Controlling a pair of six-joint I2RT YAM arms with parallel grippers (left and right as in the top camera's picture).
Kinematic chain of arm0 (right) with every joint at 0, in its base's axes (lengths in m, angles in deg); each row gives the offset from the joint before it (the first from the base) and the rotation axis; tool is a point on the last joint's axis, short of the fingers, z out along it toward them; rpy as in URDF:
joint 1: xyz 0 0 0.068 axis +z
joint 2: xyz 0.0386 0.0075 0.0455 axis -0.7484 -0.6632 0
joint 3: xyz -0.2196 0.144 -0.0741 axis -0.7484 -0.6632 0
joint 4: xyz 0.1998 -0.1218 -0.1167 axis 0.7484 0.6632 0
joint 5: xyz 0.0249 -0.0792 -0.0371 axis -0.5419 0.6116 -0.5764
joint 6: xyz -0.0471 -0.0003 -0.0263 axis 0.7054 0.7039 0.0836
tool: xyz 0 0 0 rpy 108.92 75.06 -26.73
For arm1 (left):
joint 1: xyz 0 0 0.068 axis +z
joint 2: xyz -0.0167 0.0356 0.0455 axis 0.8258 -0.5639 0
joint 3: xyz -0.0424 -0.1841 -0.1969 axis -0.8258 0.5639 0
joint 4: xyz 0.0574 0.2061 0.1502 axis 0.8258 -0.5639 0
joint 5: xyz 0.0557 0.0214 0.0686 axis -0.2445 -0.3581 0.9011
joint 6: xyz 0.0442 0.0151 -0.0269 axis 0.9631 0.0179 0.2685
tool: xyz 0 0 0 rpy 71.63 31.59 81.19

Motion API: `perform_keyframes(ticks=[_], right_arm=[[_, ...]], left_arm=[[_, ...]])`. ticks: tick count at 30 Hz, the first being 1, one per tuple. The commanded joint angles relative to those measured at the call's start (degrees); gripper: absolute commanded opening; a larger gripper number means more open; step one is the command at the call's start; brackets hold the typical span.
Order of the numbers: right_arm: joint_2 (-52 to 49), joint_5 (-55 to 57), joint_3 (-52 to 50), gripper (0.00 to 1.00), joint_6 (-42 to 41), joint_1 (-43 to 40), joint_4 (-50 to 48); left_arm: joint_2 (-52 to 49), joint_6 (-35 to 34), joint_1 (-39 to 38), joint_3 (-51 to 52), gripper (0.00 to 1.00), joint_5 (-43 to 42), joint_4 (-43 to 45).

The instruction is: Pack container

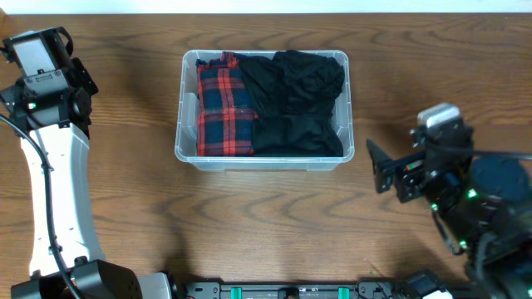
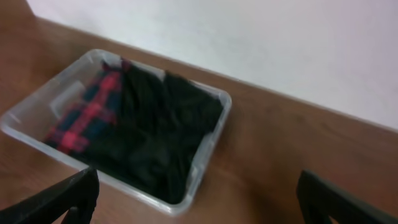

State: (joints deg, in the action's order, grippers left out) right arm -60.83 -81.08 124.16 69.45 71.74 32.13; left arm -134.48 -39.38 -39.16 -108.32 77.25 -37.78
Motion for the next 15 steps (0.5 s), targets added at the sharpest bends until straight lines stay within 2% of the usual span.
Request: perform_keyframes(ticks=[1, 15], right_arm=[[2.91, -1.18, -9.16, 0.99, 0.24, -0.52, -4.63], [10.64, -4.20, -41.90, 0.99, -0.31, -0.39, -42.14]], left_arm=[[-0.22, -0.72, 0.24, 0.26, 0.98, 0.50, -0.07], [-0.22, -0.72, 0.24, 0.26, 0.98, 0.52, -0.07]])
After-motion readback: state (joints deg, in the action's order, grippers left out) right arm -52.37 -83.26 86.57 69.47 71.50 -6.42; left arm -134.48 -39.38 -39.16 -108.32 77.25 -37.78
